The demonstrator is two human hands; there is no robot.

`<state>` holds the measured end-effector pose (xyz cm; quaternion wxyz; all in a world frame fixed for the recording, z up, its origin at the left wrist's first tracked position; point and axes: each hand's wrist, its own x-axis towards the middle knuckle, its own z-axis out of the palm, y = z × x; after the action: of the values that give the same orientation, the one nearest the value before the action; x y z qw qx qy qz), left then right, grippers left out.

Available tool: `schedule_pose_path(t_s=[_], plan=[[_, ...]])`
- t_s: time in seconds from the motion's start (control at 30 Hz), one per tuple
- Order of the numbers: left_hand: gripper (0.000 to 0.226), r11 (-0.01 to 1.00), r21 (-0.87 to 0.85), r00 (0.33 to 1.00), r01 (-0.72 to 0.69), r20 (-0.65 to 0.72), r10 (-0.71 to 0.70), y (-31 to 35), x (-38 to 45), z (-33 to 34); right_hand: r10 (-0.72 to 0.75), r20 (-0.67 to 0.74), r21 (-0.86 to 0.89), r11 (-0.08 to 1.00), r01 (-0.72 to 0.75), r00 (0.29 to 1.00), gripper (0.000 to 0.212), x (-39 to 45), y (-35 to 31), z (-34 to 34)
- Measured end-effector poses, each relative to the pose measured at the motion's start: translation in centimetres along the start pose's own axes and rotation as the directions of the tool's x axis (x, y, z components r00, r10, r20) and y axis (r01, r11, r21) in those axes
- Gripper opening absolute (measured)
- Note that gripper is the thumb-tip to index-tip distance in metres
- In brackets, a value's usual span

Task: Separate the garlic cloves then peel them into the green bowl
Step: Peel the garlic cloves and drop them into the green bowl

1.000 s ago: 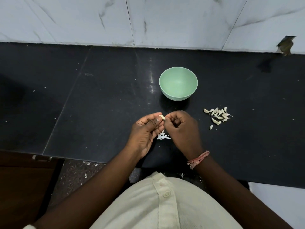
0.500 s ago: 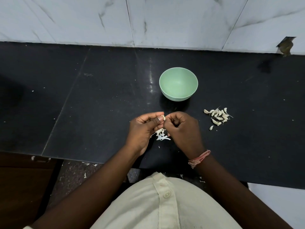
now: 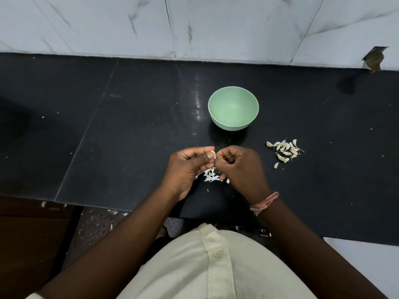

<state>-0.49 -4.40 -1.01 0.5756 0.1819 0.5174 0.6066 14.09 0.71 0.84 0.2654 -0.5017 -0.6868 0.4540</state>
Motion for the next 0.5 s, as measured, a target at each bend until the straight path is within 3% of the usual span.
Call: schedule_pose_path(t_s=[0.5], plan=[[0.016, 0.998, -0.058, 1.0, 0.002, -0.013, -0.002, -0.27, 0.27, 0.36, 0.073, 0.014, 0.178, 0.981, -0.074, 0.997, 0.01, -0.11, 0.14, -0.31]])
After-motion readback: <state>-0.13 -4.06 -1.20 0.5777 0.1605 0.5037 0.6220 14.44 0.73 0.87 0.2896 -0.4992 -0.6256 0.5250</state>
